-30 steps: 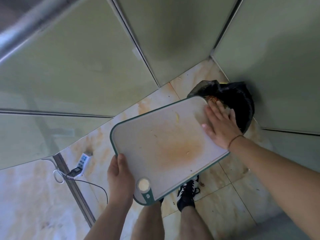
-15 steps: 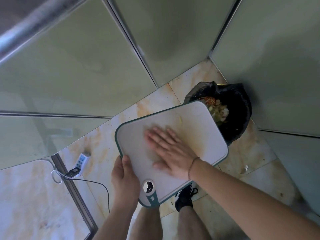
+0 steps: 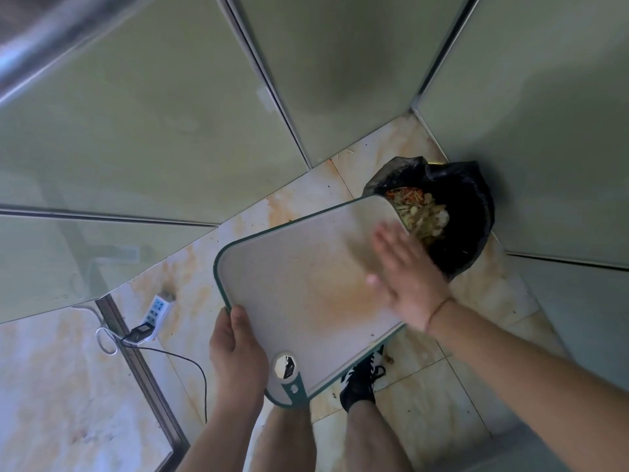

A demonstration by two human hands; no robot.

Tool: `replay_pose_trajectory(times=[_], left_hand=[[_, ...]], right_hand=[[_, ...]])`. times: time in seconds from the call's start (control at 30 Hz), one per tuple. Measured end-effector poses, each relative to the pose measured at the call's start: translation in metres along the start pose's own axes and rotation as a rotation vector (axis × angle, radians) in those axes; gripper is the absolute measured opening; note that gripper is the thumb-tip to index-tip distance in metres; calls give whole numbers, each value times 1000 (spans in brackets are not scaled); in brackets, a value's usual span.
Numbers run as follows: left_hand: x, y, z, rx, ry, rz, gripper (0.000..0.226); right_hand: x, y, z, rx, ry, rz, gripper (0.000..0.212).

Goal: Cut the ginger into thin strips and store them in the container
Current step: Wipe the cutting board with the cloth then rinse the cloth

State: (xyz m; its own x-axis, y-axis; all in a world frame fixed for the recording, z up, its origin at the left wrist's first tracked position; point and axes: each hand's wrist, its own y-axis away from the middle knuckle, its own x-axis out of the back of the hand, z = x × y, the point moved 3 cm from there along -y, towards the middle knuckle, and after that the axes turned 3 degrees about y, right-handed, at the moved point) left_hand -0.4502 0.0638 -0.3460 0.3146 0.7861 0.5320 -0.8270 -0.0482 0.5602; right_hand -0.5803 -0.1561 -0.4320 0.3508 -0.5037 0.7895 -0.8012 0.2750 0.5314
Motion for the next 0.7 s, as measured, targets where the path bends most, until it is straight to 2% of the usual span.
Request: replay_pose_trajectory(times=[0.07, 0.13, 0.23, 0.33, 0.43, 0.47, 0.5, 0.57, 0.63, 0.7], left_hand=[[-3, 0, 0, 17, 13, 17, 37], [-5, 1, 0, 32, 32, 20, 37], [-3, 1, 0, 53, 62, 22, 37], [1, -4, -3, 54, 65, 19, 37], [5, -9, -8, 55, 37, 32, 39], [6, -8, -9, 56, 31, 36, 39], [6, -7, -9, 58, 27, 38, 39], [4, -3, -8, 62, 38, 36, 37], [-2, 2, -5, 56, 59, 32, 37], [-9, 6, -3, 44, 76, 26, 36]], right_hand=[[-1, 34, -45, 272, -59, 16, 74], [-19, 59, -69, 465, -91, -42, 74], [-38, 62, -53, 501, 24, -46, 73], [-44, 39, 3, 253, 70, -107, 73], [-49, 16, 72, -282, 12, -263, 76], [-46, 12, 84, -416, -22, -298, 77], [-42, 7, 85, -466, -39, -298, 77], [-28, -1, 58, -334, -31, -191, 76], [-7, -5, 1, -35, -76, -31, 73], [11, -2, -64, 263, -153, 61, 72]])
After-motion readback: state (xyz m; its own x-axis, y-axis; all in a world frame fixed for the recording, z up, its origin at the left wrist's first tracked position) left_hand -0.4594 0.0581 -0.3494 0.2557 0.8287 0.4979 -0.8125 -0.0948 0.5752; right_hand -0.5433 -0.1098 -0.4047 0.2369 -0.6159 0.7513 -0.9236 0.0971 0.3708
